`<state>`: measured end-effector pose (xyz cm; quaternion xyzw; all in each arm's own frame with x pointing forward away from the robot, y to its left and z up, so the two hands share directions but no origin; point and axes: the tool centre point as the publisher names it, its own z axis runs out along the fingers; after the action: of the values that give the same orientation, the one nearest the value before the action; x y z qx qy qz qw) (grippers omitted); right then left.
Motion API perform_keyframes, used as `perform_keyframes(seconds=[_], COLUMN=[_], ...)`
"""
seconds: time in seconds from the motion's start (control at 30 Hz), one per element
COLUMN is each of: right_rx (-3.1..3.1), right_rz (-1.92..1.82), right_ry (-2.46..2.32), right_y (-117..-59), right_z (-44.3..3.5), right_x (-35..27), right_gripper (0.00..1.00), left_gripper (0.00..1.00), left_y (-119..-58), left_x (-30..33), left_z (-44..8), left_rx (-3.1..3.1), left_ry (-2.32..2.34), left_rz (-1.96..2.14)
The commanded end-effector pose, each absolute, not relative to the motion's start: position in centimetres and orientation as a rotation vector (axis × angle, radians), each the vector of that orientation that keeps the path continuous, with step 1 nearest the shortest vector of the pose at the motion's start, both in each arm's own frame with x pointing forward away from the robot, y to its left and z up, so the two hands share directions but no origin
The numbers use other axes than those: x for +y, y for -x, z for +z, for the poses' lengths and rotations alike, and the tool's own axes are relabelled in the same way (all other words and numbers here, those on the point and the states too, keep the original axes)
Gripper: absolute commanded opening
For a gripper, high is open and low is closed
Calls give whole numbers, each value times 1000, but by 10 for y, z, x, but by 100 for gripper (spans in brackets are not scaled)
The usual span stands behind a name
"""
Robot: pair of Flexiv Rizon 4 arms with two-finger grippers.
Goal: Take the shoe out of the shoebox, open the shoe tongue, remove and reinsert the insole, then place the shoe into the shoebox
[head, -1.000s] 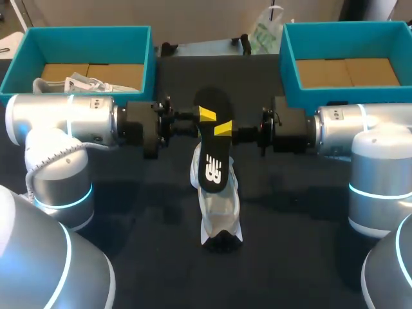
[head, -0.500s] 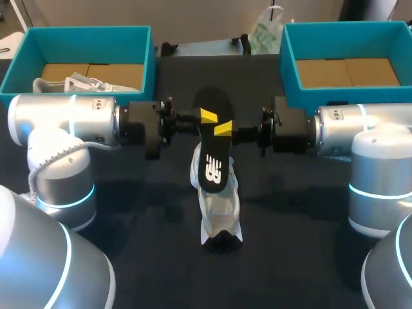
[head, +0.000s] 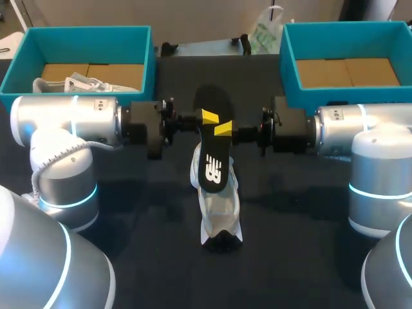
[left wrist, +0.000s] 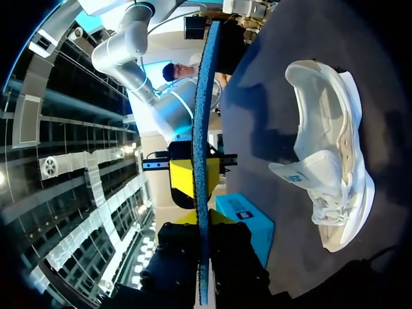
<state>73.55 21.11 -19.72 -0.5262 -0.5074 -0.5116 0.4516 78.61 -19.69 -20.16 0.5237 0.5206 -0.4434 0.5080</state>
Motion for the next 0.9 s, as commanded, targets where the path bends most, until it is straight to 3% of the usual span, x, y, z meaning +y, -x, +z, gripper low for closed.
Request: perform_keyframes(seconds=[0.03,0.13,0.2,0.23,0.27,0.9], right_rx=[-1252,-1260,-1279,-1283,-1291,-1630], right_rz=[-1266,-1268,-1276,-1278,-1278,-1310], right_ry=[1303,1280,1260,1256,1250,1152], right_y=[-734,-734,-733,-733,-732,-721], right_z=[-197,-197,-197,-196,-197,-194], right_x=[213,212,210,208,206,155], right_gripper=[0,0,34,58,100,100], left_gripper=[0,0,0,0,0,0], left_y=[-786,-785,-785,-785,-784,-772], left_x=[-200,-198,-198,-197,-197,-181], left_z=[-204,-203,-203,-203,-203,-194], left_rx=[1243,1238,1235,1234,1233,1301], left_ry=[-1258,-1259,-1261,-1263,-1265,-1280], left_rz=[-1066,-1067,-1068,-1069,-1072,-1130])
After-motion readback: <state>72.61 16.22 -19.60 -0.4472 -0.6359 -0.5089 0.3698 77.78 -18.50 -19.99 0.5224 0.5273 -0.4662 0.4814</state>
